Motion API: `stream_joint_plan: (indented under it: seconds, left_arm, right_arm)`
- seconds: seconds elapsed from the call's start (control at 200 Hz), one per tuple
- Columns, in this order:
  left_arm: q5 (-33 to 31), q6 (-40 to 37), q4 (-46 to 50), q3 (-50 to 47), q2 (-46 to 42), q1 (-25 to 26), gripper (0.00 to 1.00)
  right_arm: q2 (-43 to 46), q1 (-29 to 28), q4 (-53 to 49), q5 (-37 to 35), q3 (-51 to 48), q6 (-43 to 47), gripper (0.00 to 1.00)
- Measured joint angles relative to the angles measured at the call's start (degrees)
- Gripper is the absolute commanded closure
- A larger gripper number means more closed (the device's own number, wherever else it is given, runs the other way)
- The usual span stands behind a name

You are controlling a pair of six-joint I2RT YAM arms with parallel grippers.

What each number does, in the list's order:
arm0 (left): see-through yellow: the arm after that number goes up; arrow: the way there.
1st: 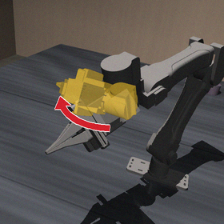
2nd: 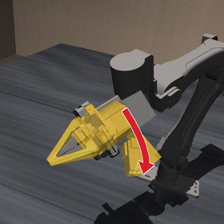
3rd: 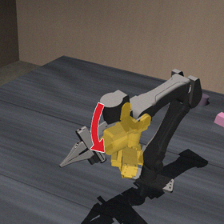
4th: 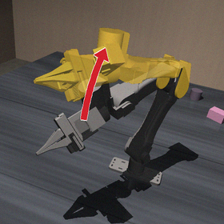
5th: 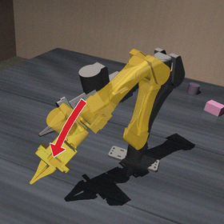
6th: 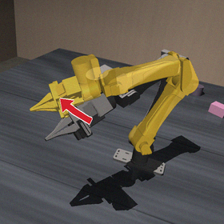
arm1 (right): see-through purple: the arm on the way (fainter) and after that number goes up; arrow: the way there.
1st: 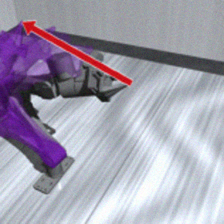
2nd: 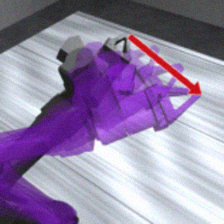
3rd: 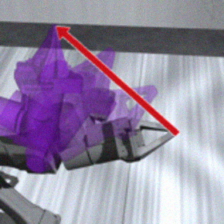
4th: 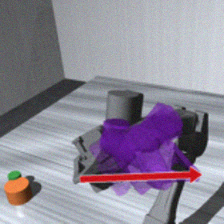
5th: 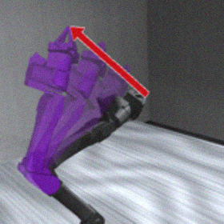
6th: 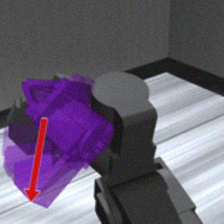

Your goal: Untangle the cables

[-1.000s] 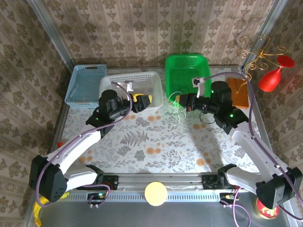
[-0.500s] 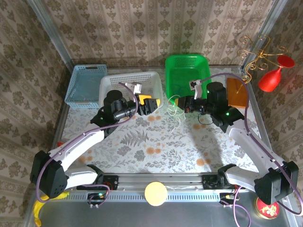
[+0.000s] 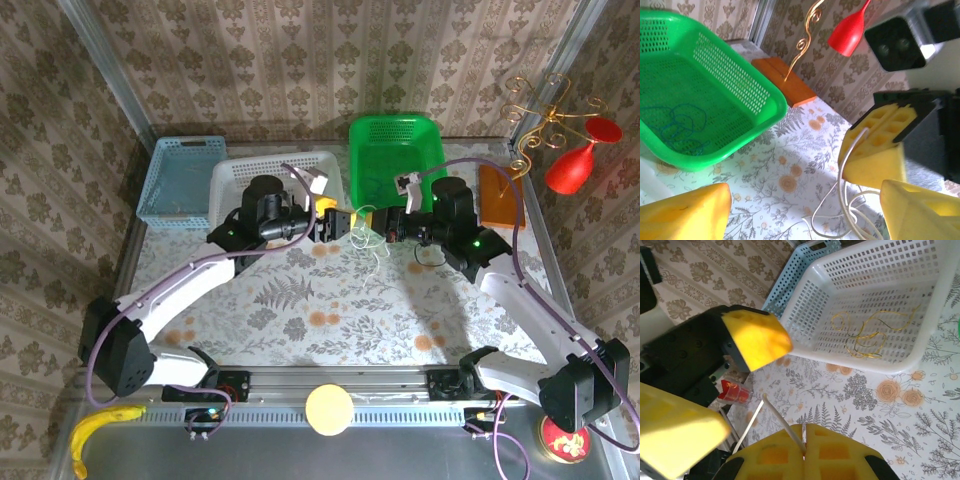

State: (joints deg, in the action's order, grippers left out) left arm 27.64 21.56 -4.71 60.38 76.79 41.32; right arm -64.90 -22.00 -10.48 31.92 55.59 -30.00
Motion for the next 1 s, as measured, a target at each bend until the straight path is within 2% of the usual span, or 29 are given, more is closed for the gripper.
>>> stream_joint_plan:
  seconds: [0.36,0.51,0.635,0.735,0.85,1.0]
  left_arm:
    - [-6.99,-2.38,5.31,1.77,1.55,0.39,0.26]
    - [-8.48,-2.8,5.95,2.05,2.67,0.68,0.31]
    - [-9.05,-3.43,6.03,2.05,3.69,1.33,0.42]
    - [-9.66,-3.74,5.53,1.49,4.17,1.79,0.56]
    - [-10.21,-3.58,4.28,-0.46,4.37,1.9,0.66]
    - [-11.02,-3.39,2.93,-2.51,5.68,1.88,0.7]
  right_arm:
    - [0.02,-3.04,-0.04,-0.02,0.0,-0.17,1.0]
    - [0.07,-4.44,-0.07,-0.04,0.04,-0.17,1.0]
    - [0.57,-4.92,-0.59,-0.04,0.57,-0.2,1.0]
    - [1.42,-4.92,-1.05,-0.07,1.73,-0.2,1.0]
    - [2.75,-4.92,-1.4,-0.02,3.13,-0.37,1.0]
    - [4.17,-4.92,-1.92,0.0,5.49,-0.83,1.0]
